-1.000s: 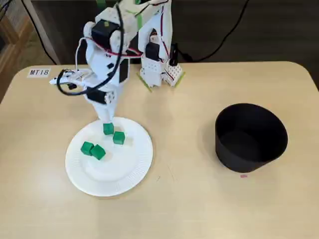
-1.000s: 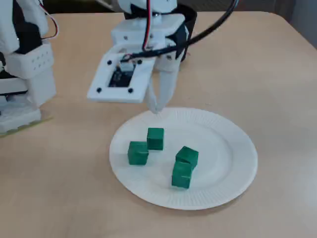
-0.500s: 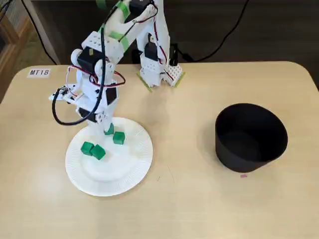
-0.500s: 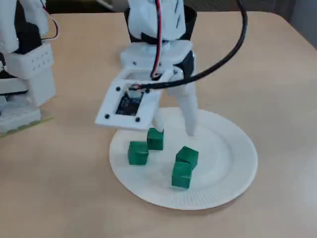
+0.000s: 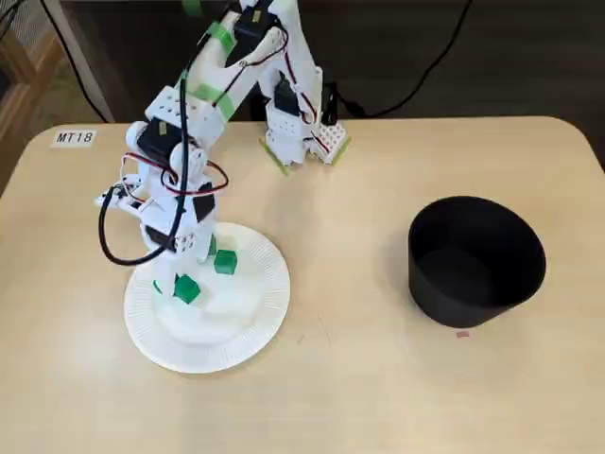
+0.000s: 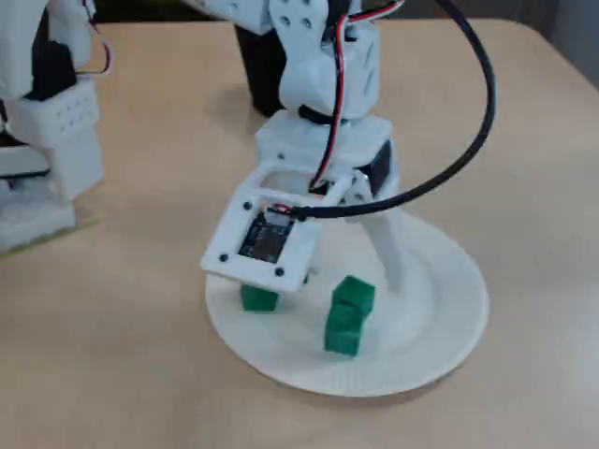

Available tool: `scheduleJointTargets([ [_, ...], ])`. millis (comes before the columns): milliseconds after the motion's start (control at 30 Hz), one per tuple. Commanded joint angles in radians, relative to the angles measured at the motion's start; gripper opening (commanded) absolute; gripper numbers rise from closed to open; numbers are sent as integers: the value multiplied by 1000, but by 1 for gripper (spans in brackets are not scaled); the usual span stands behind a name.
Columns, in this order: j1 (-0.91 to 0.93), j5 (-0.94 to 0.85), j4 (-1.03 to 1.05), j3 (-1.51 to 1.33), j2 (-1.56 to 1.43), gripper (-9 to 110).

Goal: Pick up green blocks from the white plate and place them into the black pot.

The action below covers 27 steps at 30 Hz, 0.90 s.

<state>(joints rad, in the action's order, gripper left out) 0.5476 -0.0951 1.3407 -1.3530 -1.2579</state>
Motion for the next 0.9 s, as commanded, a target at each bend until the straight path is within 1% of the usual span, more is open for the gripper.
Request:
scheduleJointTargets([
  [0,-6,6,23,83,20,29],
  [367,-14,11,20,161,132,26],
  [467,-14,26,-3,172,169,20],
  [500,-14,32,-15,175,181,16],
  [567,-14,37,-31,198,224,2],
  [600,-15,28,-18,236,258,-2],
  [700,-17,-14,60,373,331,-2],
  [867,-31,-23,66,425,258,-2],
])
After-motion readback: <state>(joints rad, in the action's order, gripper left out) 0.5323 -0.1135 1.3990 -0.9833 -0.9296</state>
